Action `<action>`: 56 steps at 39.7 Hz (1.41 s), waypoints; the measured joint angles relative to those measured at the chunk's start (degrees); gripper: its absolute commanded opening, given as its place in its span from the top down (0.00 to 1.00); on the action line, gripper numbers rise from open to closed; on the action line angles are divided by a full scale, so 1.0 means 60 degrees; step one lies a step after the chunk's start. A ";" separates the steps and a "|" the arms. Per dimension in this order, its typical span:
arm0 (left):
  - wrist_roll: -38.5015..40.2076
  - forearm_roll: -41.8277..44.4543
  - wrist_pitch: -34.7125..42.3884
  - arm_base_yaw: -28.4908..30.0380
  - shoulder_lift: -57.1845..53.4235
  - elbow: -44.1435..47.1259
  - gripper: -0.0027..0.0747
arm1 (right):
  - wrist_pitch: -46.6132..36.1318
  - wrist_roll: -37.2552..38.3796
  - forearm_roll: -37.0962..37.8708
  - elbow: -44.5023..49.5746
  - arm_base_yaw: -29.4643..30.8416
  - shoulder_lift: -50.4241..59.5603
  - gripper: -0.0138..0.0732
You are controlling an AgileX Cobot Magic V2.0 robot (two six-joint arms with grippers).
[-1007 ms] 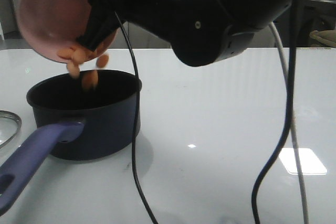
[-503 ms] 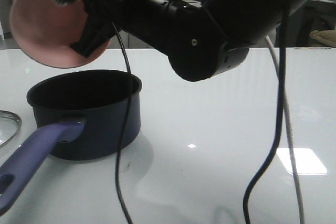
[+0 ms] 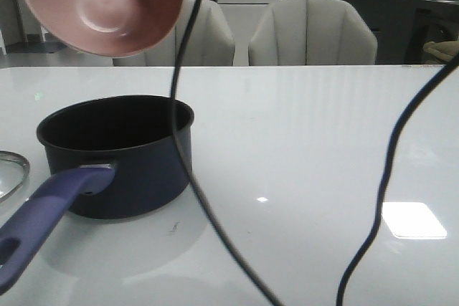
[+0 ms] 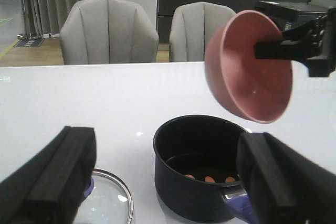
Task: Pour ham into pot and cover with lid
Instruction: 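Carry the empty bowl back and set it down with the right gripper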
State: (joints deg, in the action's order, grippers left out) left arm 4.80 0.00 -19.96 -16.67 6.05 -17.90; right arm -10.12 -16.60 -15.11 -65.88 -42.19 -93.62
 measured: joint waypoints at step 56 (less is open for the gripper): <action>0.0000 0.0000 0.0000 0.0000 0.0000 0.0000 0.21 | 0.8544 0.0188 -0.0324 0.0071 0.6833 -0.1376 0.54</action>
State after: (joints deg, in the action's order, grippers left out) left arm 4.80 0.00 -19.96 -16.67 6.05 -17.90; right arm 41.15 -15.47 -17.05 -65.46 -1.19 -101.87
